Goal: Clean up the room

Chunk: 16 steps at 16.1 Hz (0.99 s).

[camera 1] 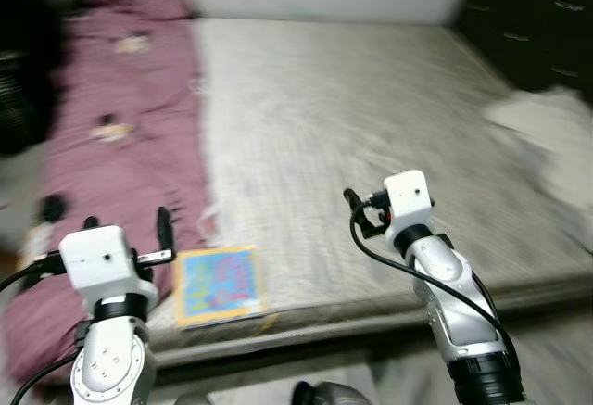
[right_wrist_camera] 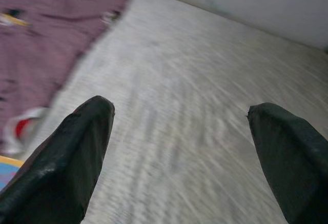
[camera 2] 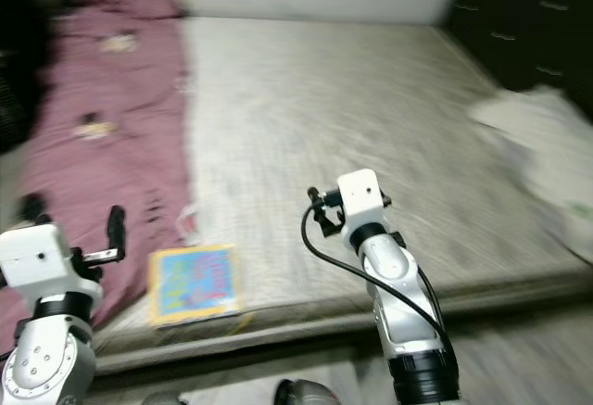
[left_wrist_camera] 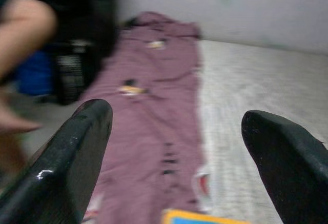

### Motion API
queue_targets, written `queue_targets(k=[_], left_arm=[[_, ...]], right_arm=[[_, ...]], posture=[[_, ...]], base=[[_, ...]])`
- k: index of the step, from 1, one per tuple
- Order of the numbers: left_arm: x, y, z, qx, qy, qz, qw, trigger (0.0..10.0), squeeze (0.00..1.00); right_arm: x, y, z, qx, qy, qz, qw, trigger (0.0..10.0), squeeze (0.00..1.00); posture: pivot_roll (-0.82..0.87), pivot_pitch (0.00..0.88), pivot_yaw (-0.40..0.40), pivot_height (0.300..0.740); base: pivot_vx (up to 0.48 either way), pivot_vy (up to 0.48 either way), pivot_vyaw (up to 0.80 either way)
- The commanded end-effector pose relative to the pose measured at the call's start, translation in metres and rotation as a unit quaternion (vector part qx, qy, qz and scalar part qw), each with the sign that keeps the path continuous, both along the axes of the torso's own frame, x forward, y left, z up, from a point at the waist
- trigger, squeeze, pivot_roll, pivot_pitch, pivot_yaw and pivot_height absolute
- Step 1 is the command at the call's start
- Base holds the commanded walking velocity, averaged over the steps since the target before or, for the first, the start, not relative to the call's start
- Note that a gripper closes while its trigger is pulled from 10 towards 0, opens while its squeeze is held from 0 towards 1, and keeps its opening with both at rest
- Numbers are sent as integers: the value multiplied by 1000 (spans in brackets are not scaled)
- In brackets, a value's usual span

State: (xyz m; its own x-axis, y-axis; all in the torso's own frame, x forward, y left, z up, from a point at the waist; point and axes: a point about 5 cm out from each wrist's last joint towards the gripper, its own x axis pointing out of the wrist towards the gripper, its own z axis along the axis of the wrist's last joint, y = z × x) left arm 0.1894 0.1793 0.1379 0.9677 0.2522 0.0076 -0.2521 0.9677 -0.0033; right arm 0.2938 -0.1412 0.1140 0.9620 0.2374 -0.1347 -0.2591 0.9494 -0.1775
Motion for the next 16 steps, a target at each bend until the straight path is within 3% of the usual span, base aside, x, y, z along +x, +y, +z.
queue_targets(k=[1,9,16], left_arm=[[0,-1,-3,-8,11,-3,1000,10000,0],[6,-4,-2,-27,4,-15,1000,10000,0],[8,-4,-1,-23,-2,-18,1000,10000,0]], right_arm=[[0,-4,-1,-1,3,-4,1000,10000,0],[4,0,0,7,4,1,1000,10000,0],[6,1,-1,12,8,-1,1000,10000,0]], posture=[[63,71,-93,740],[61,60,-93,740],[64,55,-91,740]], base=[[0,0,0],[0,480,0],[0,36,0]])
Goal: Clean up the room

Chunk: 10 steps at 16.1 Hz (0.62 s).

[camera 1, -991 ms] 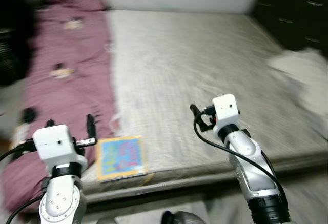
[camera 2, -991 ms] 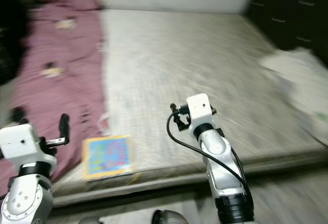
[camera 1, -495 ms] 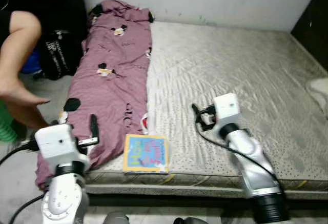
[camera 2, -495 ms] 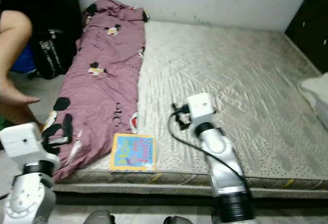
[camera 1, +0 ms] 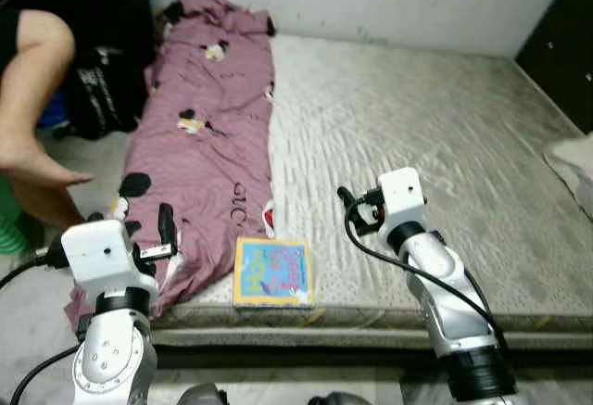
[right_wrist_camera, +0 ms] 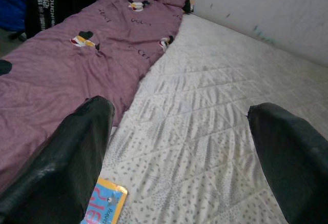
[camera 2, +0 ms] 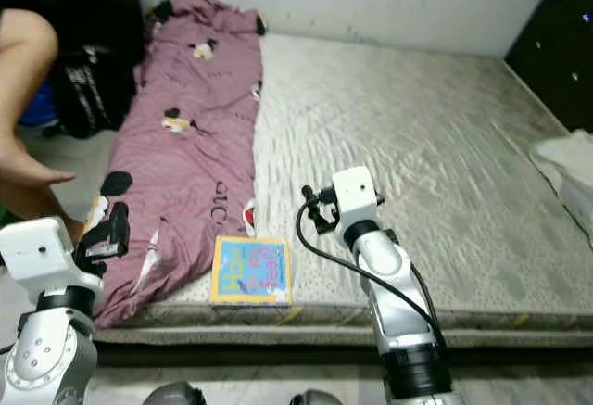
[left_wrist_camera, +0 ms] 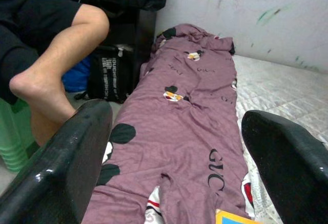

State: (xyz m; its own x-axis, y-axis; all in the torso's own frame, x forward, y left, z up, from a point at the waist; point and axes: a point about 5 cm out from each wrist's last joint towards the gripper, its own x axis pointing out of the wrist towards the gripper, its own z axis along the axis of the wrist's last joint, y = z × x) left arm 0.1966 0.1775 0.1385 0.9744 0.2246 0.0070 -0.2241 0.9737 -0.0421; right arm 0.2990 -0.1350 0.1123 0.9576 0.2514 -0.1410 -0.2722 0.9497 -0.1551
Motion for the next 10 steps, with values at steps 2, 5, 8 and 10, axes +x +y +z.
queue_targets(k=[2,5,8,10], left_arm=[[1,-2,-1,-6,4,-3,1000,10000,0],[2,-1,-2,-15,7,6,1000,10000,0],[2,1,-4,-30,12,15,999,10000,0],[1,0,-4,-31,13,13,999,10000,0]], right_arm=[[1,-5,-1,-1,4,-7,1000,10000,0],[1,-6,0,-2,4,-7,1000,10000,0],[-1,-8,-5,-1,19,-14,1000,10000,0],[-3,-10,-6,-6,21,-15,1000,10000,0]], posture=[[64,61,-90,740],[63,63,-89,740],[60,72,-88,740],[59,75,-89,740]], base=[[0,0,0],[0,0,0],[0,0,-533],[0,0,-800]])
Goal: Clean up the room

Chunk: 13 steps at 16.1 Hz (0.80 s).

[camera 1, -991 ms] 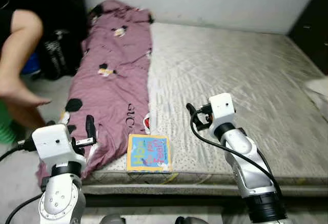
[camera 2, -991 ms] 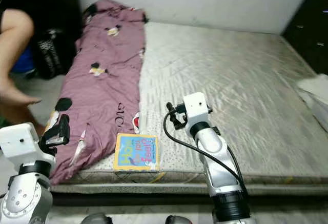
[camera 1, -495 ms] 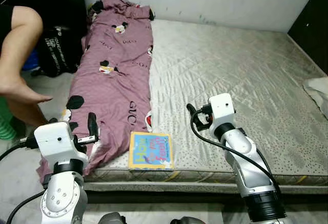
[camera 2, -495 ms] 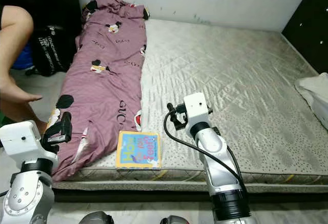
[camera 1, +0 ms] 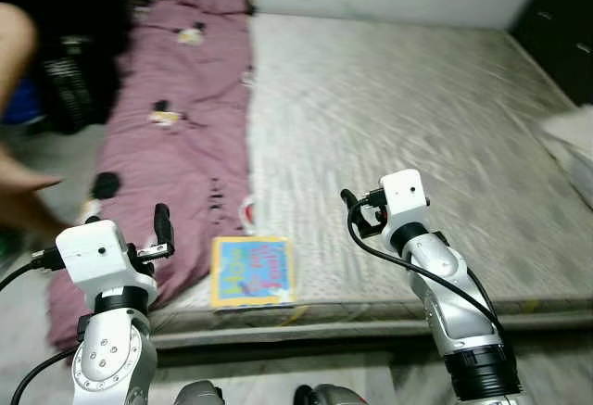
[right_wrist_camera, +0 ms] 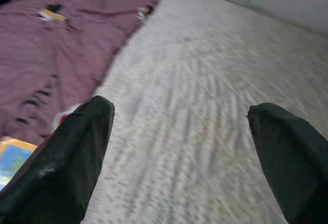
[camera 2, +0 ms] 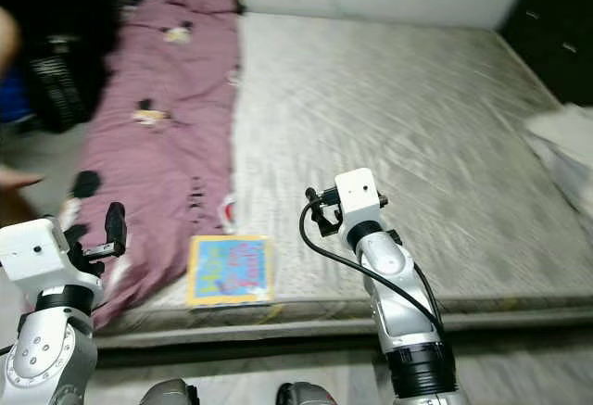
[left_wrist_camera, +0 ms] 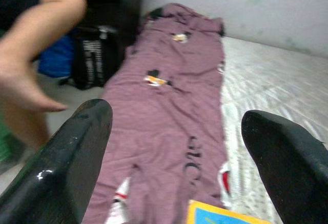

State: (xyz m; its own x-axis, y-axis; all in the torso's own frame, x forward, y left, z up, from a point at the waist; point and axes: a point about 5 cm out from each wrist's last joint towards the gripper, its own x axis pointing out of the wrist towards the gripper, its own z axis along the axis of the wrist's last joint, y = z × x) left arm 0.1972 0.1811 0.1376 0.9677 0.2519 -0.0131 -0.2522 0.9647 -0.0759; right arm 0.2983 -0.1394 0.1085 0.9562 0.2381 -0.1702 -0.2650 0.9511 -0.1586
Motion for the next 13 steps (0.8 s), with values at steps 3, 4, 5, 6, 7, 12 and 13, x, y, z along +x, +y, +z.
queue_targets(k=[3,4,5,6,7,12,13], left_arm=[[1,-2,-4,-26,9,0,1000,10000,0],[1,-2,-3,-25,8,0,1000,10000,0],[1,-1,-4,-23,12,6,1000,10000,0],[1,0,-5,-29,14,10,999,10000,0],[1,0,-5,-33,16,12,999,10000,0],[3,0,-7,-46,18,10,999,10000,0],[4,0,-7,-48,18,9,999,10000,0]], right_arm=[[-2,-5,-2,-2,8,-9,1000,10000,0],[-2,-5,-2,-3,8,-8,1000,10000,0],[-2,-6,-3,-2,9,-9,1000,10000,0],[-3,-6,-3,-2,10,-9,1000,10000,0],[-3,-6,-3,-2,11,-9,1000,10000,0],[-2,-6,-4,-3,13,-11,1000,10000,0],[-2,-6,-4,-3,13,-11,1000,10000,0]], posture=[[57,79,-88,740],[57,79,-88,740],[57,81,-88,740],[56,81,-88,740],[57,82,-88,740],[56,80,-88,740],[56,80,-88,740]], base=[[0,0,-435],[0,0,0],[0,0,0],[0,0,0],[0,0,0],[0,256,0],[0,480,0]])
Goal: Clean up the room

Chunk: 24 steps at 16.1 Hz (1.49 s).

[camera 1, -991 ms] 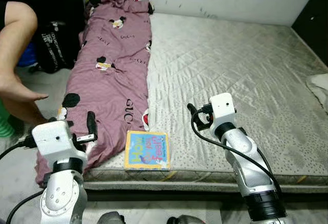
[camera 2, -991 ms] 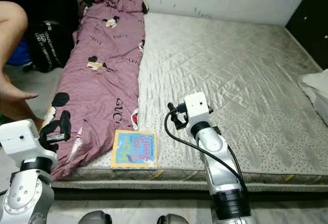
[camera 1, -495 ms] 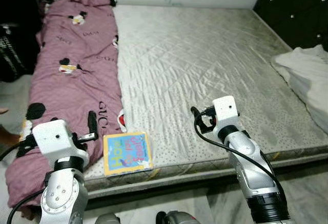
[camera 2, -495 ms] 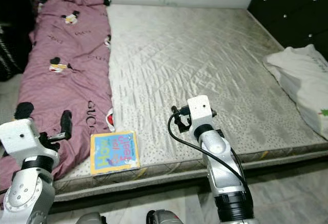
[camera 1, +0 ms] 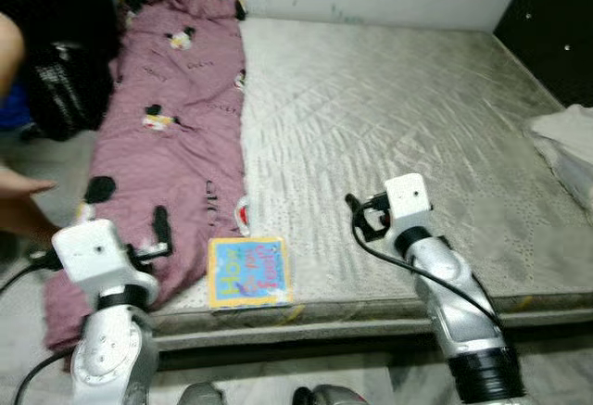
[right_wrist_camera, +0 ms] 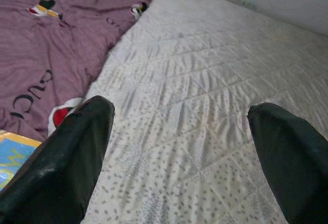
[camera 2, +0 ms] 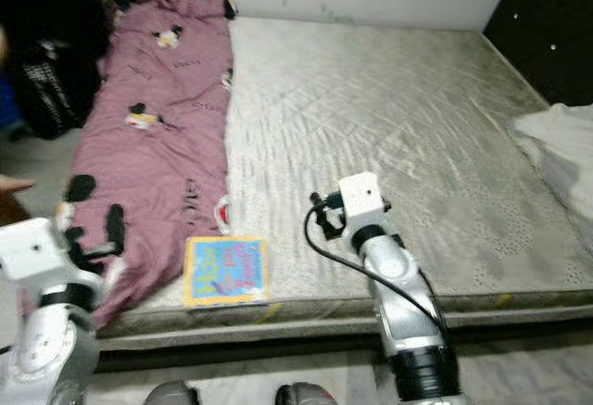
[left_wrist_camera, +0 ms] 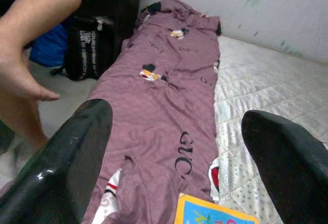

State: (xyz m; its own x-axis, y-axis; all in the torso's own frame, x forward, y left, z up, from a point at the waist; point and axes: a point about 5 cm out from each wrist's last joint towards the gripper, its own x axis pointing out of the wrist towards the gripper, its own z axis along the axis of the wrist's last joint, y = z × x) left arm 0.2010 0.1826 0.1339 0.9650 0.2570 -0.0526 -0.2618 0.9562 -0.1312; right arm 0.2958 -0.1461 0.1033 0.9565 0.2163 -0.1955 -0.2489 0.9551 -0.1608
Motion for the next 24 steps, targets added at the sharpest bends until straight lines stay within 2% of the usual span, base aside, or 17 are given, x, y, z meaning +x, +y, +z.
queue_targets(k=[1,6,11,16,21,24], left_arm=[[0,-1,-3,-17,5,5,1000,10000,0],[2,-2,-2,-21,2,4,1000,10000,0],[2,-2,-2,-15,1,4,1000,10000,0],[2,-1,-3,-16,3,4,1000,10000,0],[3,-1,-3,-16,3,4,1000,10000,0],[3,-1,-3,-16,4,5,1000,10000,0]], right_arm=[[1,0,1,1,1,-1,1000,10000,0],[2,0,1,-1,2,-1,1000,10000,0],[2,0,0,-1,4,-1,1000,10000,0],[2,0,-2,-1,8,-3,1000,10000,0],[2,0,-3,-2,9,-2,1000,10000,0],[3,0,-4,-3,14,-5,1000,10000,0]], posture=[[56,80,-88,740],[55,75,-88,740],[56,73,-89,740],[59,69,-86,740],[59,66,-85,740],[62,65,-85,740]], base=[[0,480,0],[0,475,0],[0,0,0],[0,0,-800],[0,0,-176],[0,0,-800]])
